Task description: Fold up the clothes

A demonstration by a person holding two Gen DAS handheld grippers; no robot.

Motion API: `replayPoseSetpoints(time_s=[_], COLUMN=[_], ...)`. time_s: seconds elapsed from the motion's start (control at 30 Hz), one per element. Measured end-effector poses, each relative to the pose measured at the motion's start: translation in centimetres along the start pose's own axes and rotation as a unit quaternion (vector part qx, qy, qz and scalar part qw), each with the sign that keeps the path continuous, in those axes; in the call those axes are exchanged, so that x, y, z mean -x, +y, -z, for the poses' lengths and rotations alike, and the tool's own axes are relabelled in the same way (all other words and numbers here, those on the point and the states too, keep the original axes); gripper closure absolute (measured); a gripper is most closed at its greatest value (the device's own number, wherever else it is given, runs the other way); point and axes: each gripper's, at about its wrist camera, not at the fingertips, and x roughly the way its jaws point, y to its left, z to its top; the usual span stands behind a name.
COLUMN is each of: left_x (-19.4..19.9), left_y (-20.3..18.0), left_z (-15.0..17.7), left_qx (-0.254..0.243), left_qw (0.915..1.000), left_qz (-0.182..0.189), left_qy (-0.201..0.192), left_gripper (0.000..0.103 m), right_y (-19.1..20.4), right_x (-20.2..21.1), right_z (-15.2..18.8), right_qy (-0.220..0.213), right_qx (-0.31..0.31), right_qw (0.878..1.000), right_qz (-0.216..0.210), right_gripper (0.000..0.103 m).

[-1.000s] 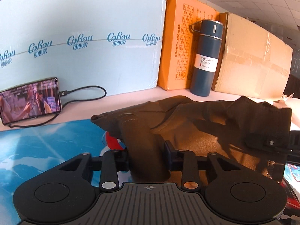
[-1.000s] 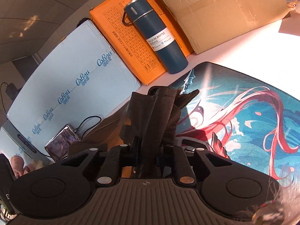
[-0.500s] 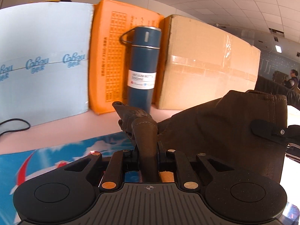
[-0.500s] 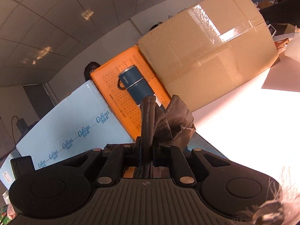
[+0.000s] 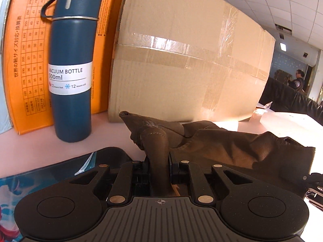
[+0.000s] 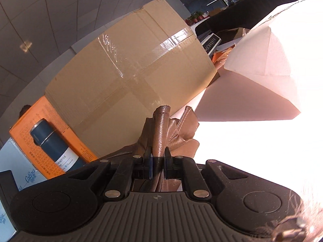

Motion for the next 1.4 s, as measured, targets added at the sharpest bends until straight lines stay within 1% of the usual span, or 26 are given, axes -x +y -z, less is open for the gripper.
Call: replayPoseSetpoints(time_s=[0.07, 0.1, 0.13, 0.17, 0.23, 0.27, 0.3, 0.33, 0.37, 0.4, 0.43, 0.5, 0.53, 0.57, 0.6, 0.67, 0.73, 0.8, 0.9, 1.0, 1.07, 1.13, 1.27, 1.33, 1.37, 1.4], left_x=[-1.2, -1.5, -1.9, -2.2, -2.0, -1.8, -1.5, -1.2, -0.4, 0.4, 1.2, 2.9, 3.7, 4.5, 5.3, 7.5, 9.8, 12.2, 15.6, 18.7, 20.5, 22.1, 24.3, 24.7, 24.8, 25.0], left_y=[0.1, 0.3, 0.4, 0.5, 0.4, 0.3, 0.2, 0.0, 0.3, 0.5, 0.7, 1.1, 1.3, 1.6, 1.8, 2.3, 2.7, 3.0, 3.8, 4.7, 5.4, 6.2, 8.0, 9.0, 9.4, 9.8], left_z=[-0.1, -0.2, -0.2, -0.2, -0.2, -0.1, -0.1, -0.1, 0.0, 0.1, 0.2, 0.4, 0.4, 0.5, 0.6, 0.7, 1.0, 1.4, 2.4, 3.3, 4.0, 4.9, 6.3, 6.2, 6.5, 6.8], left_qx=[-0.006, 0.000, 0.006, 0.012, 0.010, 0.006, 0.003, -0.001, 0.001, 0.003, 0.005, 0.008, 0.010, 0.012, 0.014, 0.016, 0.014, 0.009, 0.009, 0.004, -0.007, -0.023, -0.067, -0.063, -0.049, -0.036], left_qw=[0.9999, 0.9997, 0.9993, 0.9987, 0.9982, 0.9978, 0.9972, 0.9964, 0.9968, 0.9971, 0.9974, 0.9978, 0.9980, 0.9982, 0.9983, 0.9983, 0.9982, 0.9974, 0.9951, 0.9931, 0.9918, 0.9889, 0.9766, 0.9713, 0.9680, 0.9643], left_qz=[-0.012, -0.019, -0.027, -0.035, -0.048, -0.059, -0.070, -0.080, -0.078, -0.074, -0.071, -0.065, -0.062, -0.059, -0.056, -0.048, -0.039, -0.032, -0.019, -0.001, 0.004, -0.005, -0.036, -0.055, -0.061, -0.067], left_qy=[0.009, 0.018, 0.027, 0.036, 0.034, 0.031, 0.028, 0.025, 0.020, 0.015, 0.011, 0.001, -0.003, -0.008, -0.013, -0.027, -0.044, -0.065, -0.097, -0.117, -0.128, -0.147, -0.201, -0.223, -0.238, -0.254], left_gripper=[0.086, 0.082, 0.079, 0.075, 0.067, 0.056, 0.042, 0.036, 0.027, 0.022, 0.021, 0.020, 0.018, 0.013, 0.011, 0.010, 0.008, 0.003, 0.001, 0.000, 0.000, 0.000, 0.000, 0.000, 0.000, 0.000], right_y=[-0.4, -0.6, -0.7, -0.9, -1.4, -1.0, -0.7, -0.3, 0.0, 0.3, 0.7, 1.4, 1.7, 2.1, 2.4, 3.1, 3.8, 4.5, 5.5, 6.5, 8.3, 10.2, 12.8, 14.0, 14.1, 14.2], right_x=[-0.9, -1.2, -1.3, -1.4, -1.4, -1.1, -0.7, -0.4, 0.0, 0.4, 0.7, 1.5, 1.8, 2.2, 2.5, 3.3, 4.0, 4.7, 5.8, 6.9, 7.5, 8.1, 9.1, 9.6, 9.7, 9.8], right_z=[0.1, 0.3, 0.4, 0.6, 0.7, 0.9, 1.1, 1.4, 1.6, 1.8, 2.0, 2.5, 2.7, 2.9, 3.1, 3.6, 4.0, 4.5, 5.2, 5.8, 7.2, 8.9, 11.8, 13.0, 13.2, 13.3], right_qy=[0.004, 0.008, 0.016, 0.023, 0.032, 0.028, 0.024, 0.021, 0.017, 0.013, 0.009, 0.001, -0.003, -0.006, -0.010, -0.018, -0.026, -0.033, -0.045, -0.057, -0.062, -0.071, -0.113, -0.136, -0.147, -0.151], right_qx=[0.004, 0.007, 0.009, 0.008, -0.004, -0.001, 0.002, 0.005, 0.008, 0.011, 0.014, 0.020, 0.022, 0.025, 0.028, 0.034, 0.040, 0.046, 0.055, 0.064, 0.080, 0.099, 0.124, 0.139, 0.147, 0.149], right_qw=[1.000, 0.999, 0.999, 0.998, 0.997, 0.997, 0.997, 0.997, 0.997, 0.997, 0.997, 0.997, 0.997, 0.997, 0.997, 0.997, 0.996, 0.996, 0.995, 0.994, 0.992, 0.990, 0.980, 0.973, 0.970, 0.968], right_qz=[0.027, 0.039, 0.050, 0.060, 0.070, 0.070, 0.070, 0.070, 0.070, 0.070, 0.070, 0.071, 0.071, 0.071, 0.071, 0.071, 0.071, 0.072, 0.072, 0.072, 0.070, 0.071, 0.102, 0.120, 0.129, 0.131], right_gripper=[0.089, 0.083, 0.075, 0.072, 0.056, 0.054, 0.051, 0.047, 0.044, 0.034, 0.025, 0.018, 0.017, 0.017, 0.017, 0.017, 0.014, 0.011, 0.006, 0.002, 0.000, 0.000, 0.000, 0.000, 0.000, 0.000])
